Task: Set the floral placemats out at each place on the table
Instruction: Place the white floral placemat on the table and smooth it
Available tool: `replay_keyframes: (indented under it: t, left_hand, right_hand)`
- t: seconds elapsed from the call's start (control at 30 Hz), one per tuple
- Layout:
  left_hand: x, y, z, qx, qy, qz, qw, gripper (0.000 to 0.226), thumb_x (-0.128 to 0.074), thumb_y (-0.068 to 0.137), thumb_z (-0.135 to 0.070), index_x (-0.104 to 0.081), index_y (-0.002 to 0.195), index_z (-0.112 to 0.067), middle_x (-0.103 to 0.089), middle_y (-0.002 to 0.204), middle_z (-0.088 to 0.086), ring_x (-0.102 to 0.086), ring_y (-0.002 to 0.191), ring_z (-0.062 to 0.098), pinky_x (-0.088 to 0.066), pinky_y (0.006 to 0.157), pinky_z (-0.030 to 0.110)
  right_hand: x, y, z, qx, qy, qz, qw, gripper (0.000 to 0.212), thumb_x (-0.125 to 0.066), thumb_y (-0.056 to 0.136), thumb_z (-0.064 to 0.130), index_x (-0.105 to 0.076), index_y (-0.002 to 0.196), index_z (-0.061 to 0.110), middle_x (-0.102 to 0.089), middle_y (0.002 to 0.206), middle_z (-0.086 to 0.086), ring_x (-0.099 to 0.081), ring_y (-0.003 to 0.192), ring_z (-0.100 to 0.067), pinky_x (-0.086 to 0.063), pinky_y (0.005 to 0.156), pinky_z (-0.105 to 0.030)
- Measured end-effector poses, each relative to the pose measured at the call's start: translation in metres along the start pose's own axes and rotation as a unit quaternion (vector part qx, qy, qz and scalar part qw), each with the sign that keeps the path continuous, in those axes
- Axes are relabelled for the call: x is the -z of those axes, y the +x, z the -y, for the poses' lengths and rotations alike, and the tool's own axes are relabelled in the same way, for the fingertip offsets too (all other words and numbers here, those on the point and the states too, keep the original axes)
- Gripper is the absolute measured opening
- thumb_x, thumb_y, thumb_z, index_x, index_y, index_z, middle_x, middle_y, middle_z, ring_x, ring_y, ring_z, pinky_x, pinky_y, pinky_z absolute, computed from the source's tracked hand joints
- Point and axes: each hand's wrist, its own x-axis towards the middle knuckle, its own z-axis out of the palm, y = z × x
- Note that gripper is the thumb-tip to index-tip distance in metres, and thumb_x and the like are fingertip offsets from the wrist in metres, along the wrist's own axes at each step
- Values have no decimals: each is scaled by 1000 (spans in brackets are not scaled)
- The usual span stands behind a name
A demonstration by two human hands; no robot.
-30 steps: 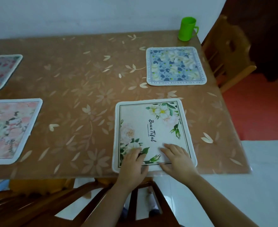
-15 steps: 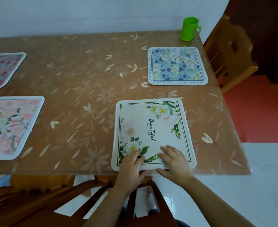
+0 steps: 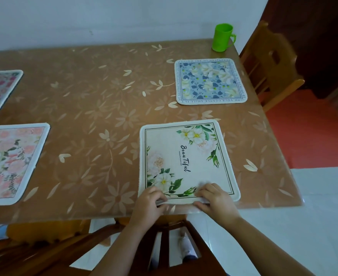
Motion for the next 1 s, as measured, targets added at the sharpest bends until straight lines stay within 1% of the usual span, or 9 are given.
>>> replay_keyframes:
  t: [0.07, 0.17, 0.3, 0.47, 0.67, 0.77, 0.87, 0.93, 1.0]
  left_hand:
    - [7, 2, 3, 5, -7, 21, 1000, 13, -77, 66, -4, -70, 76, -8, -61, 84, -1, -55, 81, 12, -42, 71, 15]
    - [14, 7, 3, -2, -3, 45, 999, 10, -74, 70, -7, -70, 79, -8, -55, 81, -5, -53, 81, 13, -43, 72, 20]
    - [32, 12, 9, -13, -21, 35, 999, 7, -75, 70, -6, -71, 76, -7, -51, 74, -9, -48, 72, 7, -35, 64, 5]
    - [60, 11, 35, 4, -30, 33, 999, 8, -76, 71, -12, -70, 74, -8, -47, 70, -17, -45, 68, -1, -35, 62, 4]
    - [87, -5, 70, 37, -22, 14, 999, 11, -77, 69, -11, -67, 66, -11, -47, 66, -16, -50, 66, 8, -35, 57, 12]
    - [96, -12, 83, 55, -18, -2, 998, 9, -75, 71, -11, -67, 67, -11, -48, 67, -13, -53, 68, 11, -39, 60, 20]
    - [100, -15, 89, 69, -19, -19, 997, 8, -71, 73, -12, -66, 67, -11, -49, 70, -12, -52, 70, 11, -37, 61, 21]
    - [100, -13, 88, 80, -33, -32, 996, 5, -70, 73, -11, -67, 69, -11, -54, 73, -6, -53, 72, 12, -40, 63, 21]
    - [99, -11, 84, 81, -41, -42, 995, 2, -69, 73, -11, -68, 71, -10, -59, 77, 0, -53, 74, 13, -41, 66, 23]
  right_hand:
    - [0, -1, 2, -13, 0, 7, 1000, 23, -83, 61, 17, -69, 77, 9, -67, 76, -6, -64, 75, -25, -52, 60, -28]
    - [-3, 0, 8, -15, 0, 23, 1000, 18, -78, 67, 11, -69, 82, 9, -66, 82, -9, -63, 80, -28, -54, 60, -33]
    - [-8, 8, 21, -37, -3, 44, 998, 14, -65, 82, 19, -67, 91, 9, -63, 95, -12, -56, 93, -28, -52, 70, -41]
    - [-21, 35, 52, -39, -28, 85, 995, 19, -56, 88, 22, -65, 96, 7, -59, 103, -14, -51, 100, -28, -47, 80, -41]
    - [-48, 63, 86, -15, -47, 104, 993, 21, -51, 91, 22, -63, 99, 6, -57, 108, -14, -49, 105, -24, -46, 82, -39]
    - [-60, 77, 100, 8, -46, 92, 995, 21, -51, 91, 19, -64, 97, 3, -58, 105, -17, -51, 102, -28, -45, 82, -41]
    - [-67, 90, 111, 14, -36, 57, 998, 17, -55, 88, 13, -65, 94, 2, -59, 101, -19, -54, 98, -32, -46, 82, -43]
    - [-68, 96, 120, 22, -26, 25, 999, 9, -63, 79, 2, -66, 87, -1, -62, 92, -22, -58, 89, -36, -51, 76, -45]
    - [-70, 96, 127, 33, -17, 9, 999, 12, -69, 69, -4, -67, 80, 0, -63, 83, -22, -61, 79, -37, -54, 69, -45]
